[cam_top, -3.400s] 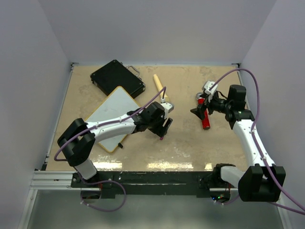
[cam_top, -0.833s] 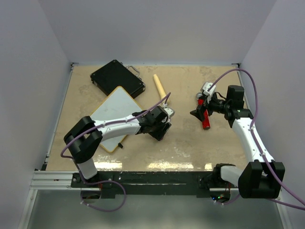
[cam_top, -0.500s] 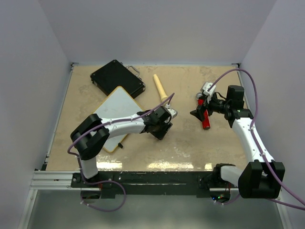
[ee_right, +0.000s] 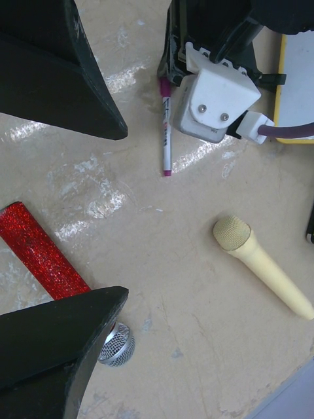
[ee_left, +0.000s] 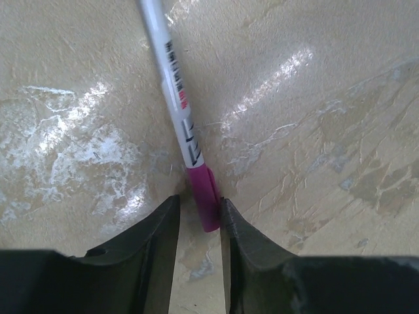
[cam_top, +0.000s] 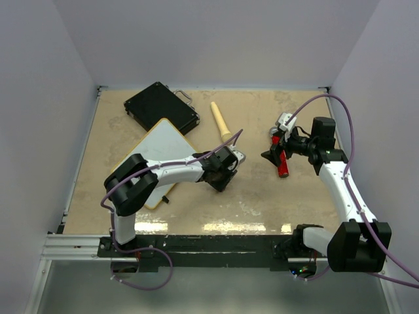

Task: Write a sentence on the whiteboard
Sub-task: Pick up the whiteboard marker from the center of the board.

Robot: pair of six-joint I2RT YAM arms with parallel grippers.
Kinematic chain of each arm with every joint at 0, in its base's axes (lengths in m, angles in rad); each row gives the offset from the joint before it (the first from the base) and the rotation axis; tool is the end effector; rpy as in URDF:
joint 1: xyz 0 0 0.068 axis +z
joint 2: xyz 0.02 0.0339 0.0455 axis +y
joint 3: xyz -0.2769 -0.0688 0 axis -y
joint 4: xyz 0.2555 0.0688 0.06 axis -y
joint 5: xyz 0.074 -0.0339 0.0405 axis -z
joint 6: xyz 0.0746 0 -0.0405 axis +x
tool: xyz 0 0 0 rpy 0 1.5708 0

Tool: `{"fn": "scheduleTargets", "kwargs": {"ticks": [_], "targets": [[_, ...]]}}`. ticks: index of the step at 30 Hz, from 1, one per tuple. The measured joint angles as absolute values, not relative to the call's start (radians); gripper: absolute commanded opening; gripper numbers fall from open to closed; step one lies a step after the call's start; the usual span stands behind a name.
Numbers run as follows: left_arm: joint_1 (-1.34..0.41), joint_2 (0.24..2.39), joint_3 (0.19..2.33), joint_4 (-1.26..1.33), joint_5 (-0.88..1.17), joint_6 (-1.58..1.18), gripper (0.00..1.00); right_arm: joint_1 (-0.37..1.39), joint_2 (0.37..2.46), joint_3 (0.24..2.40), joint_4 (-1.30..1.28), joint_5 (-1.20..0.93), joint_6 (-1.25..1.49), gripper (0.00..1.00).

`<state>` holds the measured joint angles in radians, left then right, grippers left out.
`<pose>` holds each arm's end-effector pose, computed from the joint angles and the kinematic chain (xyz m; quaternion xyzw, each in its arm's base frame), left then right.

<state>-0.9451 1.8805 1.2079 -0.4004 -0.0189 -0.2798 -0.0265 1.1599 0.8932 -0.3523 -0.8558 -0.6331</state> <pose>0.2428 -0.3336 0.1344 0.3143 0.9168 -0.1341 0.2068 0.2732 0.0491 0.2866 -0.4230 0.7150 0.2140 0.5138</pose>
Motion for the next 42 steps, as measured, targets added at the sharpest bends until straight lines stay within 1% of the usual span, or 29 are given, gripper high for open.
{"fn": "scheduleTargets", "kwargs": {"ticks": [7,10,11,13,14,23,34,38,42], "targets": [[-0.945,1.891,1.216,-0.406,-0.026,-0.278,0.28,-0.027,1.160,0.893,-0.352,-0.856,-0.633,0.99],[-0.945,1.893,1.219,-0.410,-0.035,-0.277,0.20,-0.027,1.160,0.893,-0.352,-0.856,-0.634,0.99],[-0.945,1.895,1.220,-0.410,-0.036,-0.276,0.14,-0.027,1.160,0.893,-0.352,-0.856,-0.635,0.99],[-0.945,1.896,1.222,-0.409,-0.036,-0.276,0.07,-0.027,1.160,0.893,-0.352,-0.856,-0.636,0.99],[-0.945,1.896,1.224,-0.408,-0.036,-0.274,0.00,-0.027,1.160,0.893,-0.352,-0.856,-0.636,0.99],[-0.945,1.872,1.192,-0.366,-0.043,-0.262,0.00,-0.027,1.163,0.893,-0.353,-0.858,-0.641,0.99],[-0.945,1.800,1.092,-0.314,-0.097,-0.140,0.00,-0.026,1.219,0.893,-0.418,-0.916,-0.736,0.99],[-0.945,1.735,1.033,-0.286,-0.099,-0.103,0.00,-0.024,1.271,0.899,-0.445,-0.956,-0.760,0.99],[-0.951,1.668,0.989,-0.242,-0.098,-0.067,0.00,-0.015,1.371,0.919,-0.487,-0.997,-0.772,0.99]]}}
